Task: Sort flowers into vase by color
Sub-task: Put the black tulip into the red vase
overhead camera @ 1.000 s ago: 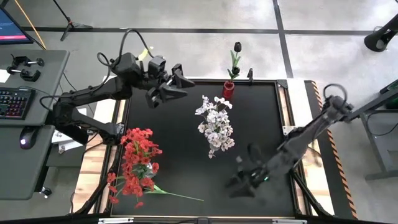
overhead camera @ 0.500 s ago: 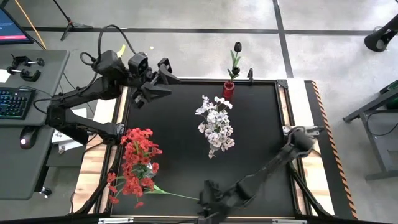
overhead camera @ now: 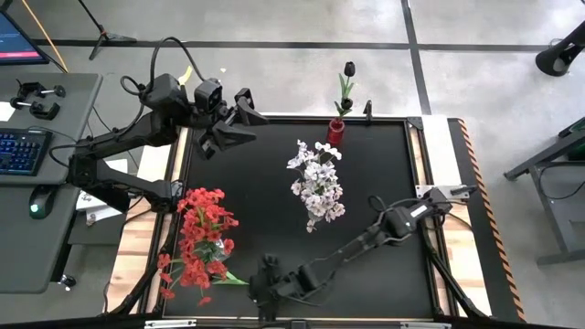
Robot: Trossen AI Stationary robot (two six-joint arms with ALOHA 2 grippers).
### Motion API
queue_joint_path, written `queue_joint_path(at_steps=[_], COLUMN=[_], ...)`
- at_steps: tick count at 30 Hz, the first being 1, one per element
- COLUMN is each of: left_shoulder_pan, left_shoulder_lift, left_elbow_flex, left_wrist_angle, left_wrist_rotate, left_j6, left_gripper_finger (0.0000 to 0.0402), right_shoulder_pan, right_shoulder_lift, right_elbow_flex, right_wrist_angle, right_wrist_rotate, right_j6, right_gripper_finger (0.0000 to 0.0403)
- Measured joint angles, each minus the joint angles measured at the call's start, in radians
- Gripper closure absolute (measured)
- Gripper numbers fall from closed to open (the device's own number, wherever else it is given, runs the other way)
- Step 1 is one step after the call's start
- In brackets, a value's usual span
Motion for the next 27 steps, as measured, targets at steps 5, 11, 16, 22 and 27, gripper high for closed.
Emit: queue_joint_path(at_steps=[5, 11, 16, 22, 27], left_shoulder_pan=[0.000, 0.000, 0.000, 0.000, 0.000], left_shoulder_lift=[0.000, 0.000, 0.000, 0.000, 0.000], left_elbow_flex=[0.000, 0.000, 0.000, 0.000, 0.000], left_wrist_angle=[0.000, -0.001, -0.002, -0.004, -0.004], left_wrist_rotate=[0.000, 0.000, -0.001, -0.004, -0.004], left_j6=[-0.007, -0.007, -0.007, -0.007, -0.007], left_gripper_finger=[0.0185, 0.0185, 0.0185, 0.0185, 0.0185], right_shoulder_pan=[-0.042, -0.064, -0.065, -0.064, -0.063], right_shoulder_lift=[0.062, 0.112, 0.156, 0.195, 0.206], right_elbow_flex=[0.037, 0.037, 0.037, 0.038, 0.039], right_wrist_angle=[0.058, 0.175, 0.237, 0.261, 0.277], right_wrist_rotate=[-0.010, -0.055, -0.064, -0.039, -0.008], right_j6=[-0.018, -0.067, -0.099, -0.105, -0.107], right_gripper_finger=[0.0219, 0.0219, 0.0219, 0.0219, 0.0242])
